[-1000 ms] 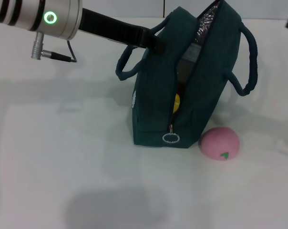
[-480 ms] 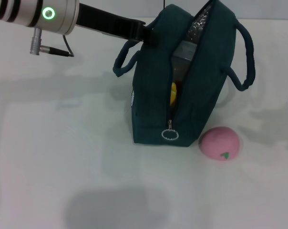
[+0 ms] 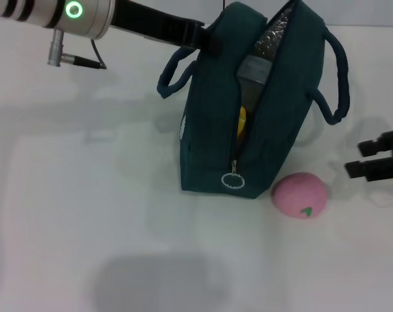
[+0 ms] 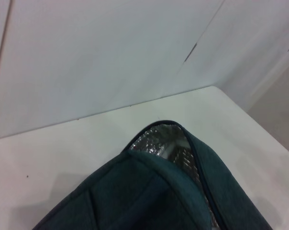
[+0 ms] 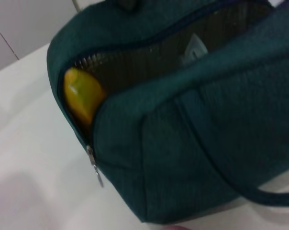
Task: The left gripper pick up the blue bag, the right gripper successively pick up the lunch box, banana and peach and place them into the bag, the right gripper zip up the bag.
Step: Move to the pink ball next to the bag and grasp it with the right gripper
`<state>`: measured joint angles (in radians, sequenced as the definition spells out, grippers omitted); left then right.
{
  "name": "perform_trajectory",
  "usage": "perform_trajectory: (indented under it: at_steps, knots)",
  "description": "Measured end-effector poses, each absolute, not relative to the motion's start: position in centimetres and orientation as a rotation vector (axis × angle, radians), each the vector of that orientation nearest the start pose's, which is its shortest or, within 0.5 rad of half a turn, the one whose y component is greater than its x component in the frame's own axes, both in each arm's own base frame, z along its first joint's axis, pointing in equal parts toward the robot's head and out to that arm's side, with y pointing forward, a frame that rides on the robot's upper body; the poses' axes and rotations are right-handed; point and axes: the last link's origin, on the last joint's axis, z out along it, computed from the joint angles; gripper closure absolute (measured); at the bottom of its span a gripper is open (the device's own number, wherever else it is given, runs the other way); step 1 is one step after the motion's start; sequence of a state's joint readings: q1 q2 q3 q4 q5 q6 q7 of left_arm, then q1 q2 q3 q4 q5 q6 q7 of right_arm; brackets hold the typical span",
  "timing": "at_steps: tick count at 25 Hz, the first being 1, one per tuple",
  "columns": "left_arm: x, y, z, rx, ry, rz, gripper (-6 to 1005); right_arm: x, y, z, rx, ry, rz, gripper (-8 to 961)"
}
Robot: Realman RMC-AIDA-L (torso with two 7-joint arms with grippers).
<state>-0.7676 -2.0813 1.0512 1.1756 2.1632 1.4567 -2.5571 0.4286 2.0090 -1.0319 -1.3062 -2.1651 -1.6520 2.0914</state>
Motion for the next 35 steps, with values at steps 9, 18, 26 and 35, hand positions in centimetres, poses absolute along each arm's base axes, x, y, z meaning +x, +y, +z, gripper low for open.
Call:
perform_trajectory:
  at_steps: [9,18,26,35]
  knots:
    - [-10.8,40.2,2.5,-2.647,-1.158,-0.373,905,21.1,35.4,4.3,-2.785,1.000,-0.055,424]
    - [-10.7,40.3,2.6,-2.645,-1.151,-0.375,905,20.0,36.0,2.4,-2.816,1.022,-0.190,431]
    - [-10.8,40.3,2.6,-2.646,-1.148,-0.374,905,20.0,36.5,0.6,-2.829,1.027,-0.250,438]
    - [-10.9,40.3,2.6,-2.644,-1.148,-0.374,905,20.1,36.5,-0.4,-2.834,0.994,-0.297,487]
